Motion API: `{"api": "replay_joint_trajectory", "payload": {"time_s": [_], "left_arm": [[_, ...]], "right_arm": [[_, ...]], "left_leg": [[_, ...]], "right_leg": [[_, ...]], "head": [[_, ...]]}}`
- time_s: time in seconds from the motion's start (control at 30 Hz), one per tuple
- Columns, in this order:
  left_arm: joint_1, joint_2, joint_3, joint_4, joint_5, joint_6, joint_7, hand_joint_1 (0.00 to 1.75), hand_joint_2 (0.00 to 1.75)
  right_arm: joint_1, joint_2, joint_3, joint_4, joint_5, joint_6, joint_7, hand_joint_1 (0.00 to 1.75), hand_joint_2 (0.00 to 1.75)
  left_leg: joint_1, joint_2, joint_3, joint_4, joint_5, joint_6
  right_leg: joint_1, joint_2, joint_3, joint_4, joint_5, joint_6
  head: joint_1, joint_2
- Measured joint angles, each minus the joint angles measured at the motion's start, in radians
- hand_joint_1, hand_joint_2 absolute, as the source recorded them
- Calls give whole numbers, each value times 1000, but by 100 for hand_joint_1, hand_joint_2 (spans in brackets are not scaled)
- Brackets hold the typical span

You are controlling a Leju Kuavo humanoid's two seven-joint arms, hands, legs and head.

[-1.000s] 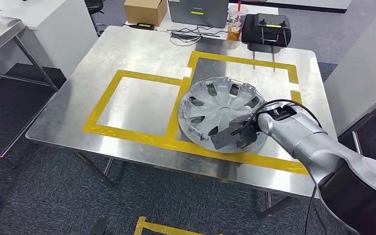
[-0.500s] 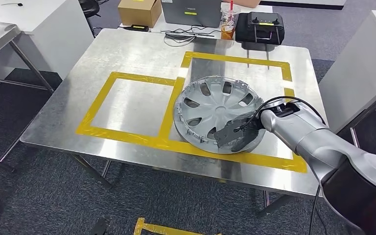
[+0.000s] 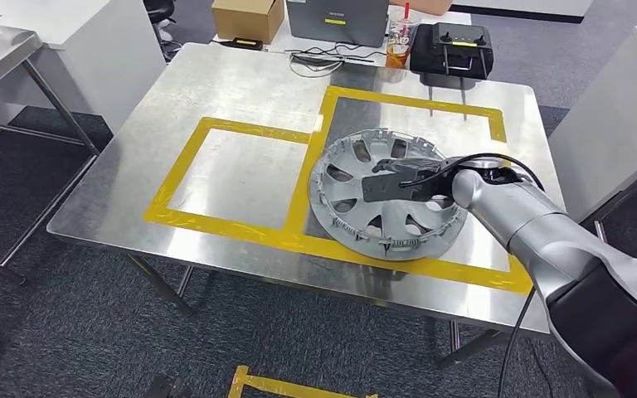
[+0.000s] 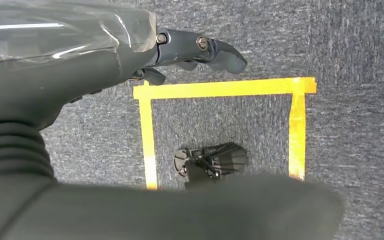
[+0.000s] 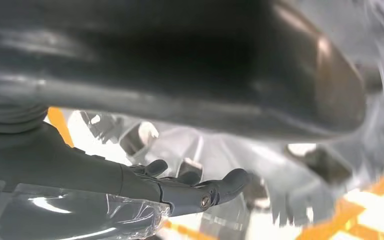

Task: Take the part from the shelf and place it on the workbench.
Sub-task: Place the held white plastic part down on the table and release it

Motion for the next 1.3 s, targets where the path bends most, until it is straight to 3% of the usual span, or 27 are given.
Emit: {"api": "replay_joint_trajectory", "payload": {"time_s": [0.07,0.2,0.27,0.33,0.37,0.4,0.43,0.5,0.53,0.57,0.7,0.77,0.83,0.87,0.9,0.93,1.0,1.07,1.2,1.3], "left_arm": [[2,-2,2,-1,4,5,-4,0,0],[9,-9,4,-2,15,17,-17,0,0],[12,-12,5,-2,22,24,-23,0,0],[15,-15,6,-3,28,33,-25,0,0],[16,-17,6,-3,31,37,-25,0,0],[17,-19,6,-3,33,41,-25,0,0],[17,-21,5,-2,35,44,-23,0,0],[16,-25,5,-1,41,47,-21,0,0],[15,-27,5,1,47,48,-20,0,0],[15,-29,5,4,56,48,-18,0,0],[20,-39,13,17,105,44,-16,0,0],[22,-43,20,21,124,45,-17,0,0],[27,-45,22,23,136,50,-22,0,0],[31,-45,23,24,141,53,-24,0,0],[36,-46,23,24,144,57,-26,0,0],[40,-47,23,24,147,60,-28,0,0],[45,-49,23,24,147,64,-32,0,0],[46,-51,23,25,148,66,-35,0,0],[50,-51,22,25,151,72,-38,0,0],[52,-51,22,25,153,75,-39,0,0]], "right_arm": [[0,1,-23,-2,6,-43,8,0,0],[-1,2,-78,-18,40,-176,43,0,0],[-2,3,-116,-37,58,-270,53,0,0],[16,4,-170,-69,43,-392,45,0,0],[34,3,-206,-92,18,-454,33,0,0],[59,2,-247,-120,-17,-506,15,0,0],[89,1,-298,-156,-68,-543,-9,0,0],[158,0,-402,-241,-187,-571,-64,0,0],[197,0,-456,-292,-253,-569,-91,0,0],[238,1,-503,-346,-312,-559,-111,0,0],[413,11,-642,-578,-491,-487,-141,0,0],[481,18,-681,-676,-554,-454,-145,0,0],[547,24,-708,-758,-593,-434,-147,0,0],[583,26,-718,-798,-605,-429,-148,0,0],[618,28,-728,-835,-613,-424,-148,0,0],[650,30,-736,-872,-620,-421,-149,0,0],[698,35,-751,-937,-626,-417,-152,0,0],[728,39,-761,-989,-628,-417,-157,0,0],[773,44,-780,-1053,-635,-415,-163,0,0],[785,49,-787,-1071,-638,-413,-164,0,0]], "left_leg": [[-4,-1,-5,7,-3,-9],[1,1,-17,24,-16,-29],[6,2,-58,110,-64,-42],[10,3,-120,243,-121,-51],[11,3,-141,285,-131,-53],[12,3,-145,290,-123,-53],[12,3,-128,252,-96,-52],[12,3,-56,108,-34,-46],[9,2,-26,50,-16,-41],[7,2,-8,18,-10,-37],[3,2,2,-3,-1,-11],[7,4,3,-14,10,2],[5,3,-2,-14,14,8],[5,2,-4,-14,16,8],[5,1,-6,-14,17,8],[5,0,-9,-13,20,6],[5,0,-16,-7,24,1],[2,0,-26,2,28,-9],[6,1,-34,6,39,-34],[10,1,-40,12,32,-40]], "right_leg": [[4,0,39,-78,24,-10],[2,1,42,-87,31,-33],[-3,1,43,-89,32,-41],[-2,1,44,-88,32,-43],[-2,1,44,-88,32,-43],[-2,1,44,-88,32,-43],[-2,1,45,-88,31,-43],[-2,1,46,-88,30,-41],[1,0,46,-88,30,-39],[3,0,45,-89,30,-36],[3,-1,39,-85,24,-18],[3,-1,7,-12,-22,-24],[3,-1,-48,128,-88,-32],[2,-1,-67,183,-109,-31],[1,-1,-71,204,-116,-27],[-1,-1,-53,180,-108,-19],[-4,-2,30,38,-69,-5],[-2,-2,90,-70,-35,-6],[2,-2,89,-83,-10,-33],[-3,-5,86,-86,-1,-42]], "head": [[-1,0],[-1,0],[-2,0],[-3,0],[-3,0],[-3,0],[-3,0],[-3,0],[-2,0],[-2,0],[-1,0],[0,0],[0,0],[0,0],[0,0],[0,0],[0,0],[-1,0],[-1,0],[-1,0]]}}
